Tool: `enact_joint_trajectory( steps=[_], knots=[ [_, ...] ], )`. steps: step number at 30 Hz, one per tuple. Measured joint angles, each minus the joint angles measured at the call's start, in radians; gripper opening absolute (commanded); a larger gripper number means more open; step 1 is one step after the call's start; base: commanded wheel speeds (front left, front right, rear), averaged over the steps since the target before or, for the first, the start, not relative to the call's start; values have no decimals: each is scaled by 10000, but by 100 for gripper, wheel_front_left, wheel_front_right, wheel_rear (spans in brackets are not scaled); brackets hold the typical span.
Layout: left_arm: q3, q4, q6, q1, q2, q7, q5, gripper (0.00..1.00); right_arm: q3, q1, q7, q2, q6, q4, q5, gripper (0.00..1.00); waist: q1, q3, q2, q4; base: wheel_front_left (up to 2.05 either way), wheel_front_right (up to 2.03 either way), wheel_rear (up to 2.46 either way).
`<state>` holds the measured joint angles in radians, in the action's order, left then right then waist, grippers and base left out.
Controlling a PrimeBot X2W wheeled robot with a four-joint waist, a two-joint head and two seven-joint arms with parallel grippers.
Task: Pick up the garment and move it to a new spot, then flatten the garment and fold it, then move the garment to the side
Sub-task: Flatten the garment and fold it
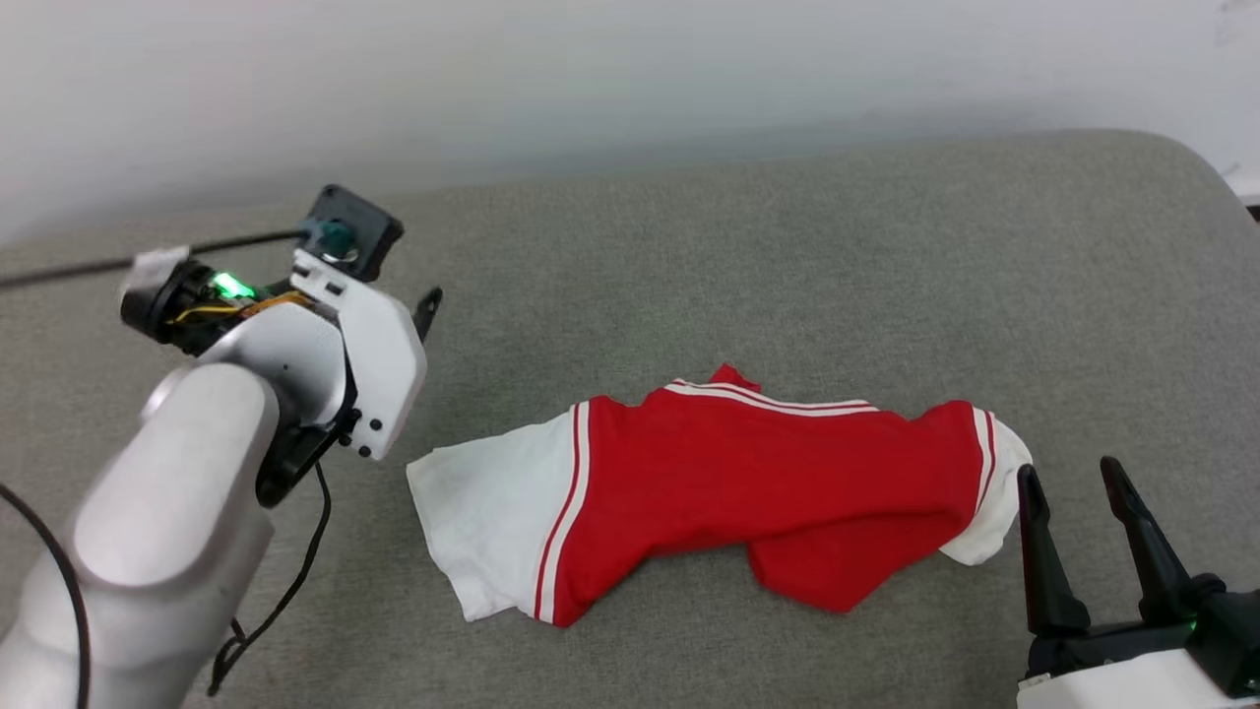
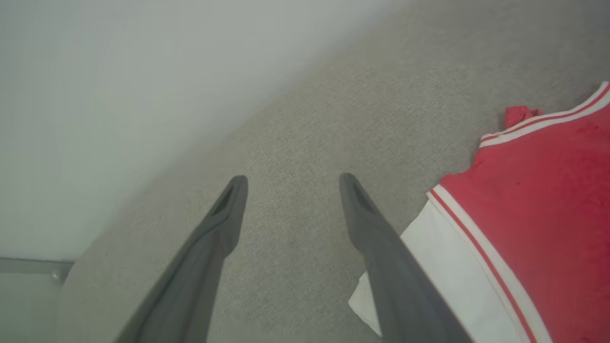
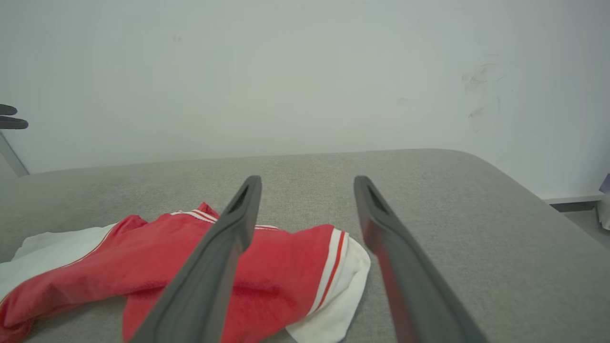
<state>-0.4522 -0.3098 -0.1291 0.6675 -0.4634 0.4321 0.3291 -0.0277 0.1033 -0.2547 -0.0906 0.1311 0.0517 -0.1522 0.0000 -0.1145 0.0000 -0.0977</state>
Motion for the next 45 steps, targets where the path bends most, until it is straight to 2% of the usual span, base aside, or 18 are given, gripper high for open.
enact_joint_trajectory(
  steps=[5,8,12,18,24,25,26,27,32,37,45],
  knots=[
    [-2226,219,0,1190,-980,2646,2245,100,153,-241,-31,33,0,-17,144,100,0,-444,0,-179,0,0,0],
    [-3346,355,0,1738,-1446,4008,3225,100,259,-398,-52,63,0,-54,284,100,0,-725,0,-287,0,0,0],
    [-4577,493,0,2298,-1935,5304,4190,100,366,-642,-61,104,0,-77,382,100,1,-1094,0,-452,0,0,0],
    [-6174,508,0,2817,-2395,6255,4895,100,502,-1004,-84,128,0,-52,416,100,1,-1604,0,-705,0,0,0],
    [-7407,215,0,3281,-2579,6186,4978,100,658,-1238,-86,198,0,-82,497,100,1,-1937,0,-924,0,0,0],
    [-7536,203,0,3340,-2617,6109,5066,71,679,-1244,-86,217,0,-98,518,100,1,-1958,0,-947,0,0,0],
    [-7660,207,-2,3417,-2654,5981,5087,11,681,-1243,-84,230,0,-125,535,100,1,-1965,0,-951,0,0,0],
    [-7743,188,-4,3455,-2671,5837,5112,0,671,-1243,-86,242,0,-136,541,100,1,-1959,0,-941,0,0,0],
    [-7956,-410,-17,3799,-2801,4844,5381,0,654,-1219,-86,278,0,-255,566,100,1,-1697,0,-802,0,0,0],
    [-7662,-1058,-15,4445,-3306,3965,5149,0,575,-1182,-86,267,0,-247,568,100,0,-1569,0,-826,0,0,0],
    [-7256,-2750,370,4632,-3707,2466,4748,0,533,-1192,-86,211,0,-240,570,100,1,-1846,0,-1100,0,0,0]
  ],
)
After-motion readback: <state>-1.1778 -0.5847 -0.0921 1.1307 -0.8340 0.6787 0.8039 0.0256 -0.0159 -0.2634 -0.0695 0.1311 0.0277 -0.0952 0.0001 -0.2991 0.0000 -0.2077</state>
